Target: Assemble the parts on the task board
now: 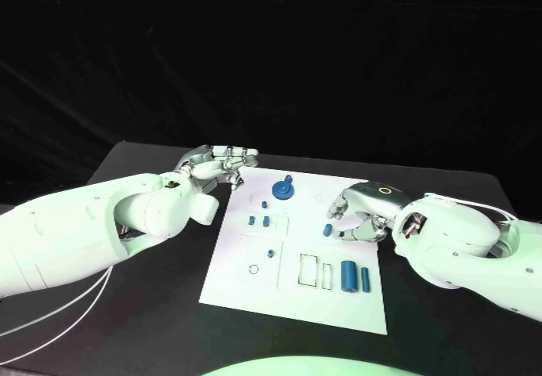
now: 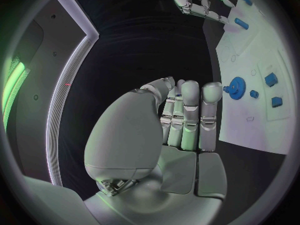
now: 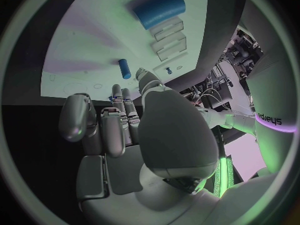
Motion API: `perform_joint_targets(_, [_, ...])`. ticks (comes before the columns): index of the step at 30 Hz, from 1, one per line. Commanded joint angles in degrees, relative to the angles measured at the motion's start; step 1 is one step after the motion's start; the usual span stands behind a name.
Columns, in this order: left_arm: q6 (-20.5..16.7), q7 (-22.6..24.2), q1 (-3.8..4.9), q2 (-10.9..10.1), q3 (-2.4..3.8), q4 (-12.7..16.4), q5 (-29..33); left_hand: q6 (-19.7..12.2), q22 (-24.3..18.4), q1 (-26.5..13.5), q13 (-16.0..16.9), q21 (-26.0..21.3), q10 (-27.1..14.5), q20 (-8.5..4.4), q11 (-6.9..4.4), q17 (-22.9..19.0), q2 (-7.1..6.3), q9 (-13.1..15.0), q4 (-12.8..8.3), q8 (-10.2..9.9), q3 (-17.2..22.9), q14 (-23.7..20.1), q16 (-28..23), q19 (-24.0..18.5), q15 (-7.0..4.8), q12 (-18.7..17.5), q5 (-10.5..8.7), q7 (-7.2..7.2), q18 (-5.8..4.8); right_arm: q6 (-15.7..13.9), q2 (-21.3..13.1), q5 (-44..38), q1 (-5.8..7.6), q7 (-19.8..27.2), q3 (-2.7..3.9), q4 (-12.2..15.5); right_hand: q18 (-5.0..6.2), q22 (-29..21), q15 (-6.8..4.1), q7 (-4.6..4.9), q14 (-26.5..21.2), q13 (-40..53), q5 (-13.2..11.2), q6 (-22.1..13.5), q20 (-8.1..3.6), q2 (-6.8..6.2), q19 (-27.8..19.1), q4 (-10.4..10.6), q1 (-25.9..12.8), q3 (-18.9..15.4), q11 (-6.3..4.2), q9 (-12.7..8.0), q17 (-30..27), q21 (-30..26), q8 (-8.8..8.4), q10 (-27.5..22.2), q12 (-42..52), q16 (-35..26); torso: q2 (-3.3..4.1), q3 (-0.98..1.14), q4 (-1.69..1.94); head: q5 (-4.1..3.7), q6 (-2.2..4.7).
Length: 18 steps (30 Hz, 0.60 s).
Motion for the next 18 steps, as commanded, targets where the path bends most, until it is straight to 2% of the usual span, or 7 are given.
perform_joint_targets(1, [0.66,0.38,0.02,0.13,0.01,0.02,-0.18,-0.15,0.06,-0.13,0.06,-0.01,-0.26,0.14,0.04,0.04,0.54,-0.09,-0.01,-0.02,-0.46,-0.51,-0.19,0.09,-0.01,0.25,0.07,0.03,0.58,3.68,0.4,-1.23,-0.13,-1.0,-0.04,-0.41,0.24,7.2,0.45,-0.35,2.69,0.05,0.34,0.14,-0.03,0.68,0.44,0.03,0.06,-0.36,-0.26,-0.04,0.03,0.37,0.09,-0.15,0.49,-0.07,0.07,-0.02,0.05,0.31,0.0])
perform_joint_targets(10, [0.8,0.28,0.02,0.15,-0.03,0.03,-0.18,-0.15,0.06,-0.13,0.06,-0.01,-0.26,0.14,0.04,0.04,0.54,-0.09,-0.01,-0.02,-0.46,-0.51,-0.19,0.09,-0.01,0.25,0.07,0.03,0.58,2.49,2.78,-1.2,-0.6,-1.04,-0.14,-2.98,0.05,7.59,0.21,-0.22,2.84,0.07,0.77,0.76,-0.22,2.31,1.02,-0.11,1.59,0.28,-0.56,-0.05,0.32,1.37,0.14,0.78,1.46,0.2,0.07,-0.03,0.14,0.48,-0.13])
perform_joint_targets(14, [0.85,0.18,0.02,0.11,-0.04,0.02,-0.18,-0.13,0.35,-0.09,0.09,0.35,-0.25,0.14,0.02,0.31,0.57,-0.09,-0.04,0.01,-0.48,-0.41,-0.03,0.36,-0.02,0.3,0.06,0.01,0.5,2.0,3.58,-1.1,-0.92,-0.74,-0.15,-3.82,-0.02,7.73,0.11,-0.29,2.89,0.04,0.84,1.03,-0.31,2.75,1.2,-0.14,1.99,0.68,-0.68,-0.06,0.48,1.73,0.14,1.21,1.66,0.32,0.06,0.02,0.0,0.66,-0.27])
perform_joint_targets(18, [0.96,0.16,0.02,0.09,-0.05,0.03,-0.18,-0.12,0.45,-0.09,0.09,0.47,-0.25,0.14,0.02,0.34,0.57,-0.09,-0.05,0.01,-0.48,-0.4,-0.02,0.44,-0.02,0.31,0.06,0.01,0.47,1.29,4.45,-0.98,-1.41,-0.43,-0.16,-4.65,-0.08,7.87,-0.02,-0.19,2.95,-0.03,0.65,1.24,-0.42,3.27,1.37,-0.13,2.41,1.28,-0.83,-0.1,0.63,2.05,0.09,1.72,1.82,0.45,0.06,-0.03,-0.02,0.7,-0.35])
